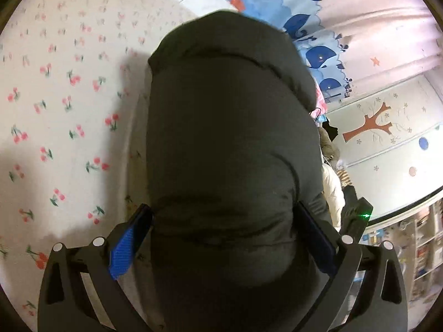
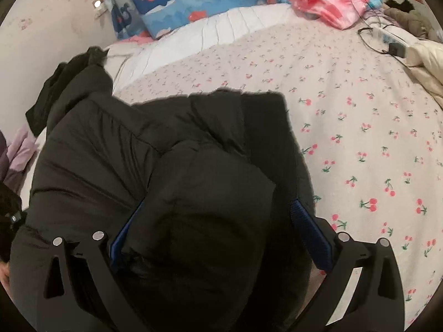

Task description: Fold large clothes

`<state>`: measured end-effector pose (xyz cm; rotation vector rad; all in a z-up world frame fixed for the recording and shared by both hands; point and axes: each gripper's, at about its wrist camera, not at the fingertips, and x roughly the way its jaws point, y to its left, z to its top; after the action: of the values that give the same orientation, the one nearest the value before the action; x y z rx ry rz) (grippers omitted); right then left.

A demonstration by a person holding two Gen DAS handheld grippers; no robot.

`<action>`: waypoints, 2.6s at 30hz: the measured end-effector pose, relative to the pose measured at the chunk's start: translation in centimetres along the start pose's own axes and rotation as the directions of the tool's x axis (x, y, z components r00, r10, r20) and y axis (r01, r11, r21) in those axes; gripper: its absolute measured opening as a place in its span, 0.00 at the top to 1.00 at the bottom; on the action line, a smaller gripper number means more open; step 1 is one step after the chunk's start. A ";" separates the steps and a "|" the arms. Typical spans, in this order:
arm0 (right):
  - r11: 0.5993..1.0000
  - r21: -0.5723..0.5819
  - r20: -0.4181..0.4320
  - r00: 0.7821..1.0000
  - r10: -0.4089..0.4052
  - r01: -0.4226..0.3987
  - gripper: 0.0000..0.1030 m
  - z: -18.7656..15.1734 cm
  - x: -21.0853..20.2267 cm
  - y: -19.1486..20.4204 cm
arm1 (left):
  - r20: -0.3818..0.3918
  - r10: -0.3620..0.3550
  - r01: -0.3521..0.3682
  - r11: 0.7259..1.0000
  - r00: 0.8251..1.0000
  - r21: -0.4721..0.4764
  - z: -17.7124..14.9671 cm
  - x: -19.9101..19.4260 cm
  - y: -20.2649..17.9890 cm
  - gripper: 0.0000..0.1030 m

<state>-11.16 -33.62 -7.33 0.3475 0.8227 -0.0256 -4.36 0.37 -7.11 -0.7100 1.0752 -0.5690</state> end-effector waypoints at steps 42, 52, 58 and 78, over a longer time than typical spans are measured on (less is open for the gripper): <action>0.819 0.177 -0.293 0.765 0.573 -0.545 0.06 -1.9 11.3 18.1 | 0.164 0.258 -0.268 0.963 0.952 0.041 1.8 -15.1 4.1 0.05; 0.905 -0.090 -0.042 0.910 0.413 -0.415 0.07 3.4 1.6 17.2 | 0.467 0.390 -0.439 0.899 0.794 -0.004 -0.6 -22.2 3.2 0.05; 0.864 -0.298 -0.086 0.913 0.400 -0.406 0.07 6.0 2.4 26.7 | 0.411 0.372 -0.469 0.868 0.832 0.163 2.3 -16.2 -0.3 0.05; 0.870 -0.368 -0.274 0.933 0.234 -0.327 0.07 -6.1 2.6 22.0 | 0.418 0.459 -0.563 0.809 0.784 0.167 -4.4 -15.7 -1.6 0.06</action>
<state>-10.29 -10.66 -6.56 0.0688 0.9664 0.4645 -14.49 9.60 1.97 -0.2221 0.7699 -0.0962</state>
